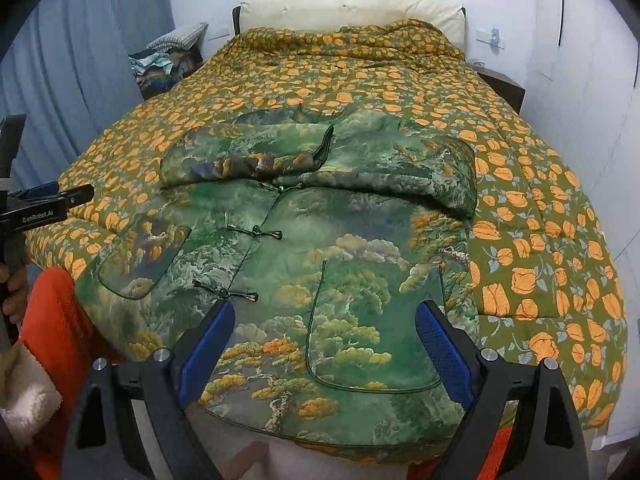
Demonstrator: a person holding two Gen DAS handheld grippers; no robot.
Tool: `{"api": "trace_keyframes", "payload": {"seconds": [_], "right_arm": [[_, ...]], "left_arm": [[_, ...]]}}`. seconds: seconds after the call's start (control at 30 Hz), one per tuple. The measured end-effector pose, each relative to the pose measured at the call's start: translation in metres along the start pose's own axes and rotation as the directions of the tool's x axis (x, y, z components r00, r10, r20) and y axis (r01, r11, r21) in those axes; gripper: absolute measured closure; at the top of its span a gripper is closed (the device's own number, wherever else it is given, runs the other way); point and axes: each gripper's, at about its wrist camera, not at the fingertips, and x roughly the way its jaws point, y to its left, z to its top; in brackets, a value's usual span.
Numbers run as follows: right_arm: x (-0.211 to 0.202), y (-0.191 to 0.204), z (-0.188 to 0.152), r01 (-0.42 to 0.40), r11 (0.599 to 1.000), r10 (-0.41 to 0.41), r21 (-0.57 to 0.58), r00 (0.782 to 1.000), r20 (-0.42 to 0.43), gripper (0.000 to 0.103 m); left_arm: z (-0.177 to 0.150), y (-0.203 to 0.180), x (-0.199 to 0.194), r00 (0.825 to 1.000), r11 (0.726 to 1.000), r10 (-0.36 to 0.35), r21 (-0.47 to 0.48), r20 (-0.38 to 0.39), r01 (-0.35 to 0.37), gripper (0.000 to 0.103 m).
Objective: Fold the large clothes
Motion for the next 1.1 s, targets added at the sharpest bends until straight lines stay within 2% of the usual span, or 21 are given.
{"api": "trace_keyframes", "payload": {"seconds": [0.3, 0.73, 1.1], "right_arm": [[0.004, -0.004, 0.001, 0.064, 0.998, -0.064, 0.013, 0.998, -0.029, 0.012], [0.004, -0.014, 0.002, 0.21, 0.977, -0.209, 0.021, 0.976, -0.056, 0.012], [0.007, -0.015, 0.0, 0.255, 0.967, -0.254, -0.002, 0.966, -0.055, 0.012]], "left_arm": [[-0.003, -0.008, 0.002, 1.0, 1.0, -0.007, 0.024, -0.014, 0.007, 0.001], [-0.019, -0.015, 0.015, 0.998, 0.999, -0.006, 0.038, -0.068, 0.009, 0.001], [-0.024, -0.015, 0.023, 0.996, 0.999, -0.006, 0.037, -0.092, 0.009, 0.001]]}}
